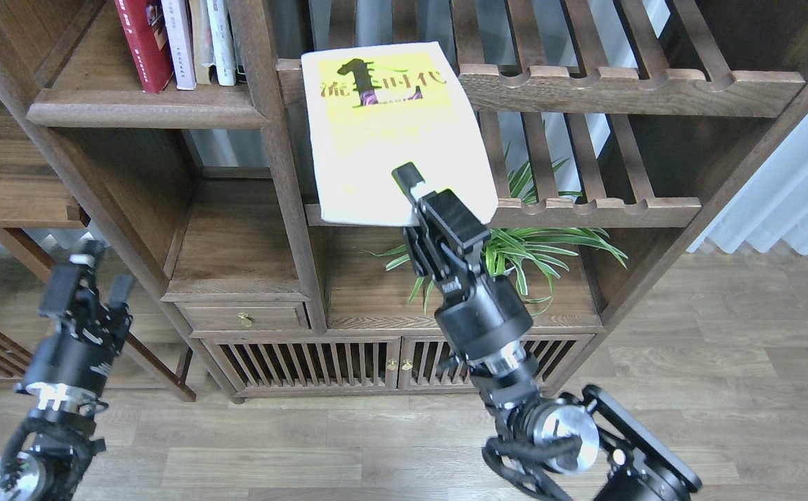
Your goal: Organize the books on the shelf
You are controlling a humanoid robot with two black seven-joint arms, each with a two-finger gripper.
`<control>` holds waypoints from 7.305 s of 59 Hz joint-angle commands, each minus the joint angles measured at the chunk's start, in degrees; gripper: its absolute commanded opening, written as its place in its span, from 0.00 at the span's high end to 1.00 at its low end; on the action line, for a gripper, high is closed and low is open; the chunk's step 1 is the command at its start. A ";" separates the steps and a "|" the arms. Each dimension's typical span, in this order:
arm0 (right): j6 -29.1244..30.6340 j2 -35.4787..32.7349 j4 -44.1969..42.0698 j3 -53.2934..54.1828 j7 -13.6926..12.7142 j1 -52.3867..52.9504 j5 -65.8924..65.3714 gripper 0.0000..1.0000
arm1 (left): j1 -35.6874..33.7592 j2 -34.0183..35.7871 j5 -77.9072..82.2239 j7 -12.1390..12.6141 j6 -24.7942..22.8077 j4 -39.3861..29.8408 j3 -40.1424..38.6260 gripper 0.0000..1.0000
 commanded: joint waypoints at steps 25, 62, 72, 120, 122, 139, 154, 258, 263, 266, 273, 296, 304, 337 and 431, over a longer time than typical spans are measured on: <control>4.02 0.00 -0.19 -3.85 -0.85 -4.31 0.00 0.90 | -7.97 2.25 -0.56 -9.51 0.00 -1.25 10.05 0.21; 3.93 0.00 -3.61 -4.20 -4.11 -3.70 0.00 0.87 | -10.26 7.79 3.57 -9.42 0.00 -5.64 13.65 0.13; 4.02 0.00 -3.61 -4.20 -4.19 -3.70 0.00 0.86 | -9.29 6.03 6.03 -9.42 0.00 -5.64 13.39 0.12; 7.00 -1.05 -4.93 -2.88 -4.81 -5.46 0.00 0.80 | -5.69 18.78 8.49 -4.33 0.00 -4.06 24.82 0.11; 7.09 -1.05 -5.02 -2.88 -4.90 -5.54 0.00 0.80 | -5.60 18.69 9.19 -3.09 0.00 -3.45 24.55 0.10; 7.23 -1.05 -5.11 -2.88 -4.90 -6.16 -0.09 0.79 | -4.72 17.81 9.55 -1.68 0.00 -3.36 22.09 0.13; 7.23 -0.61 -5.28 -2.88 -4.90 -6.78 -0.26 0.78 | -4.37 19.56 9.55 -1.07 0.00 -3.00 22.79 0.10; 7.23 0.00 -10.12 -6.75 -10.35 -5.63 -0.53 0.78 | -12.45 11.22 -14.18 4.73 0.00 -5.55 36.68 0.03; 7.23 0.00 -10.12 -6.75 -10.35 -5.72 -0.53 0.78 | -12.45 11.22 -14.18 4.73 0.00 -5.55 38.17 0.03; 7.23 0.00 -10.12 -6.75 -10.35 -5.72 -0.53 0.78 | -12.45 11.22 -14.18 4.73 0.00 -5.55 38.96 0.04; 7.23 0.00 -10.12 -6.84 -10.35 -5.81 -0.53 0.78 | -12.63 10.60 -14.18 4.73 0.00 -5.55 39.84 0.10; 7.23 0.00 -10.12 -7.45 -10.35 -5.81 -0.62 0.78 | -12.63 10.08 -14.45 2.53 0.00 -5.55 39.84 0.63; 7.23 0.00 -10.12 -7.45 -10.35 -5.90 -0.62 0.78 | -12.72 9.99 -14.45 2.53 0.00 -5.55 39.84 0.67; 7.23 0.00 -10.29 -6.49 -10.26 -5.81 -0.79 0.76 | -14.48 11.74 -14.45 2.62 0.00 -5.64 40.63 0.89; 3.84 0.00 -19.17 5.90 -10.08 -0.71 -5.01 0.02 | -6.65 49.27 10.08 5.26 0.00 -5.64 22.00 0.91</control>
